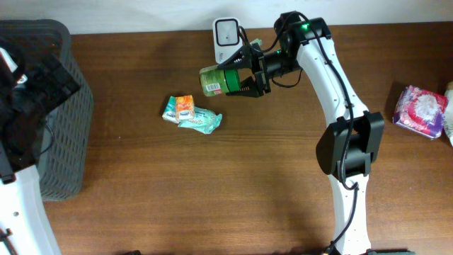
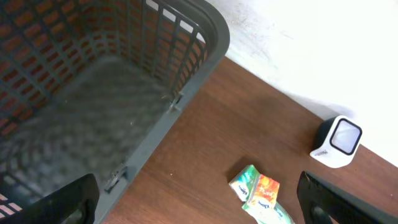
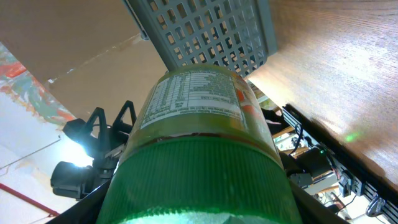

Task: Scan the item barcode
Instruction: 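Lift the green-lidded jar up to the scanner, then carry the jar to the far right and set it down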

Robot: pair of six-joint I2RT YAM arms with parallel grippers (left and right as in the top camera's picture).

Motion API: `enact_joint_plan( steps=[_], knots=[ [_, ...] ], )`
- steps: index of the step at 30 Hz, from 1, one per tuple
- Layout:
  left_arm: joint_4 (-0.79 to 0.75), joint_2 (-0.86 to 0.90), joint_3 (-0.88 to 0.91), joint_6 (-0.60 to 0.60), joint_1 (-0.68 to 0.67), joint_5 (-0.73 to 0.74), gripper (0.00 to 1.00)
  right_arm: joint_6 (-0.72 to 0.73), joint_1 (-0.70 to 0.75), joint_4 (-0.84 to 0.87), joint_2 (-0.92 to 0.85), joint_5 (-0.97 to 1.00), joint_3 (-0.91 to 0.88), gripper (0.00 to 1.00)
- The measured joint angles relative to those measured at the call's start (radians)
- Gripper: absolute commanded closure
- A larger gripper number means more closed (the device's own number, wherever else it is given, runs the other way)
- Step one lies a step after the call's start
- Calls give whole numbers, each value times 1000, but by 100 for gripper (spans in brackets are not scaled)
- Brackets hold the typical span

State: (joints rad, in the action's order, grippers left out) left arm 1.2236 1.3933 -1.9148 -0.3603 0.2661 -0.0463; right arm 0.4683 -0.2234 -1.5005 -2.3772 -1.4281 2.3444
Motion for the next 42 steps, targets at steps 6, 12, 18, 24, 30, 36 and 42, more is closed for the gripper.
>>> enact_joint_plan(
  steps=[6, 12, 18, 24, 30, 36, 42],
  knots=[
    [72, 0, 0, 0, 0, 0, 1, 0, 5, 123, 0, 148, 0, 39],
    [177, 0, 0, 0, 0, 0, 1, -1, 0, 458, -1, 874, -1, 38],
    [213, 0, 0, 0, 0, 0, 1, -3, -48, 838, -1, 1229, -1, 43],
    [214, 0, 0, 0, 0, 0, 1, -1, -76, 1050, -18, 1313, -1, 50],
    [214, 0, 0, 0, 0, 0, 1, 10, -84, 1232, -98, 1325, -2, 52],
    [214, 0, 0, 0, 0, 0, 1, 19, -134, 1363, -114, 1380, -2, 52],
    [214, 0, 0, 0, 0, 0, 1, 22, -147, 1389, -147, 1428, -2, 52]
  ],
)
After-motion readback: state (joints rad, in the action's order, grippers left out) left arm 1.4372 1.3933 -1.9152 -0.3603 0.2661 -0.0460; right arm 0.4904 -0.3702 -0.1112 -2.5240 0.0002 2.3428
